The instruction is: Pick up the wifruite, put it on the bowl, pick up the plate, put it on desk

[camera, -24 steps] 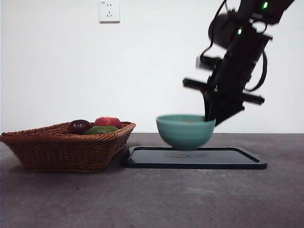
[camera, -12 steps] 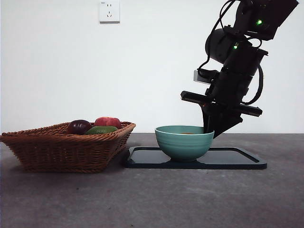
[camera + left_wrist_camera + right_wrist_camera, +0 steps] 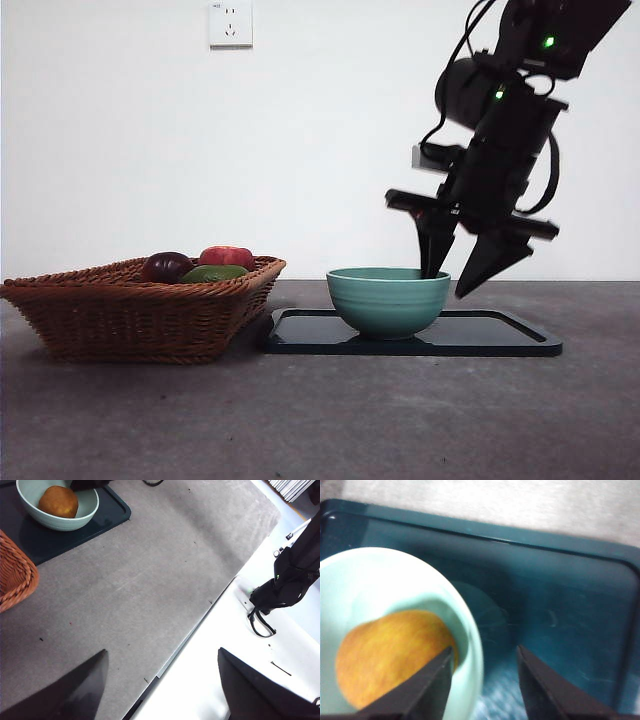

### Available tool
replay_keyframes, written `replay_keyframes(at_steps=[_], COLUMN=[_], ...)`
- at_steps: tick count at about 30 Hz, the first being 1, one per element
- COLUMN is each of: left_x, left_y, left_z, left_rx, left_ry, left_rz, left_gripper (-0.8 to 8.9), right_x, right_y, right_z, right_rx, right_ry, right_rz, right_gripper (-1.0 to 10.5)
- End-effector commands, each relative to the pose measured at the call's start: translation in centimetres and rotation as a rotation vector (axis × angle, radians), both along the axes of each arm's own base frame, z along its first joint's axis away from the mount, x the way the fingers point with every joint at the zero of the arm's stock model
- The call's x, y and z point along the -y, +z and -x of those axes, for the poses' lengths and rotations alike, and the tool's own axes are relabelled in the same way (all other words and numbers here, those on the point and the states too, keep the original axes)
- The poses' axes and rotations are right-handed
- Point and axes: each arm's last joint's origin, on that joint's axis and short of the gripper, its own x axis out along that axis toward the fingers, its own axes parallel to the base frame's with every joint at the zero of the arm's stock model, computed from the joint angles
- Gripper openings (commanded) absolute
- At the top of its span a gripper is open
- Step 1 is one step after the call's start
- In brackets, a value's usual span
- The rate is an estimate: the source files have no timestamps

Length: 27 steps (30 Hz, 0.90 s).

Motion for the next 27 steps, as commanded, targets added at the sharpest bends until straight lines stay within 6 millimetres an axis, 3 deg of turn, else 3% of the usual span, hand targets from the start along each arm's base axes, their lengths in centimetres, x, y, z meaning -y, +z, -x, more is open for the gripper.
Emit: replay_keyframes(at_steps=[1,7,14,20,27], left_x=[0.1,0.1,0.1,0.1,0.1], left_y=[0.3,0.3,0.4,0.4,0.4], left_z=[-0.1,-0.1,-0.1,-0.1,-0.1], left_rx=[0.019,0.022,0.025,0.025,0.024], left_ry=[-0.011,-0.013,-0.013,-0.013,-0.013], left_rz=[0.008,0.007,0.008,0.008,0.009], left_gripper=[3.43,3.43,3.43,3.43,3.43], right_x=[0.4,1.8,4.0,5.8,7.2], right_y=[3.8,10.5,17.1,18.6,16.2], right_z=[0.6,4.6,12.8,19.9,25.2], right_rx=[0.11,0.242,0.349,0.348,0.349], right_ry=[0.005,0.025,0.096,0.166,0.237], right_rz=[-0.028,-0.06,-0.067,-0.082,-0.153], right_gripper=[2.1,2.1,2.1,2.1,2.1])
